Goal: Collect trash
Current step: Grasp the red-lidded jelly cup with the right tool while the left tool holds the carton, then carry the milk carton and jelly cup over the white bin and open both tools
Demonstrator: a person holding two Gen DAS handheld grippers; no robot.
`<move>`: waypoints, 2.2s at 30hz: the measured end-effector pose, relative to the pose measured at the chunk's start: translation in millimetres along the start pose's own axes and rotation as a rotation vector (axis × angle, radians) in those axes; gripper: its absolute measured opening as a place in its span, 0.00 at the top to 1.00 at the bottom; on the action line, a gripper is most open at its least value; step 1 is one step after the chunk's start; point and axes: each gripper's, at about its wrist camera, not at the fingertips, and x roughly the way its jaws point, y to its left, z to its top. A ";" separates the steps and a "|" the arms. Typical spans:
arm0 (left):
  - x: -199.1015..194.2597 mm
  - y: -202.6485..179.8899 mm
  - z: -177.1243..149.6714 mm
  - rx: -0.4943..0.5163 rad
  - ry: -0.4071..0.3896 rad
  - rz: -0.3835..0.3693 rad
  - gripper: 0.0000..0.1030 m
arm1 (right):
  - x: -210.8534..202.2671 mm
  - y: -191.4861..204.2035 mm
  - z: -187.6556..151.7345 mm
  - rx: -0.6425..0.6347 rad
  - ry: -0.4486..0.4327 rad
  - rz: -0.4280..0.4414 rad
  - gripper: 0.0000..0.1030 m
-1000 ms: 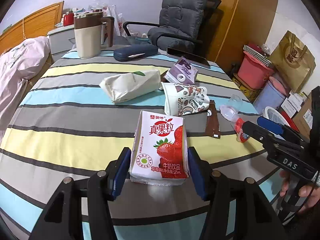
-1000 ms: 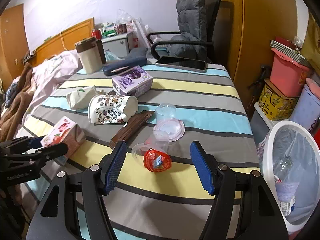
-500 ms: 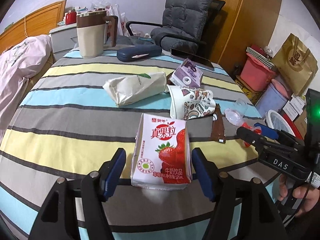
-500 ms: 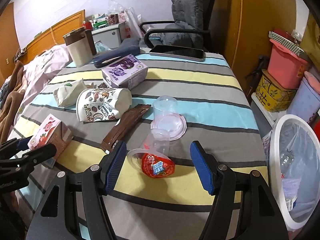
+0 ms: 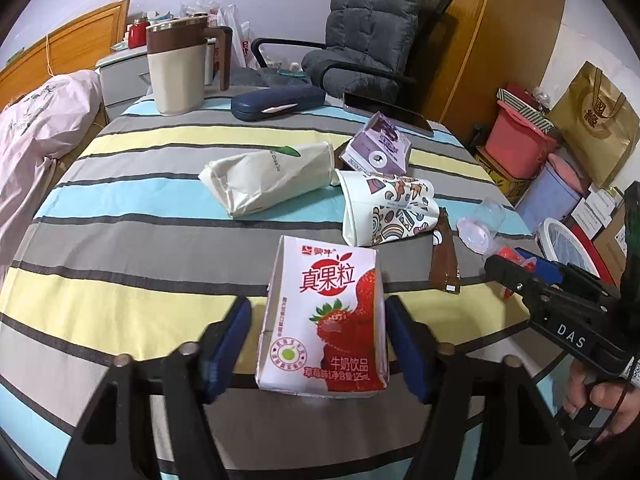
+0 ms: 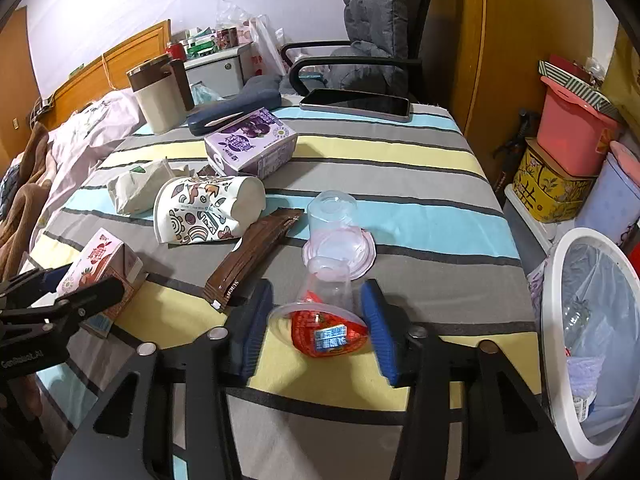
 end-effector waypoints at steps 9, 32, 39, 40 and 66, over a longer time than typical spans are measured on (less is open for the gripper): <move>-5.1 -7.8 0.2 0.020 -0.006 0.006 0.43 | -3.0 -0.4 -1.1 0.004 -0.014 0.012 0.54; -39.3 -59.0 9.0 0.101 -0.086 -0.009 0.43 | -46.3 -19.1 -3.8 0.030 -0.128 0.008 0.55; -45.3 -82.3 13.5 0.125 -0.104 -0.024 0.43 | -59.0 -33.9 -4.2 0.057 -0.162 -0.009 0.54; -46.1 -86.0 14.2 0.131 -0.108 -0.026 0.43 | -61.2 -37.4 -4.7 0.065 -0.169 -0.013 0.54; -32.8 -229.3 21.4 0.343 -0.124 -0.177 0.43 | -109.2 -143.7 -31.0 0.213 -0.230 -0.145 0.54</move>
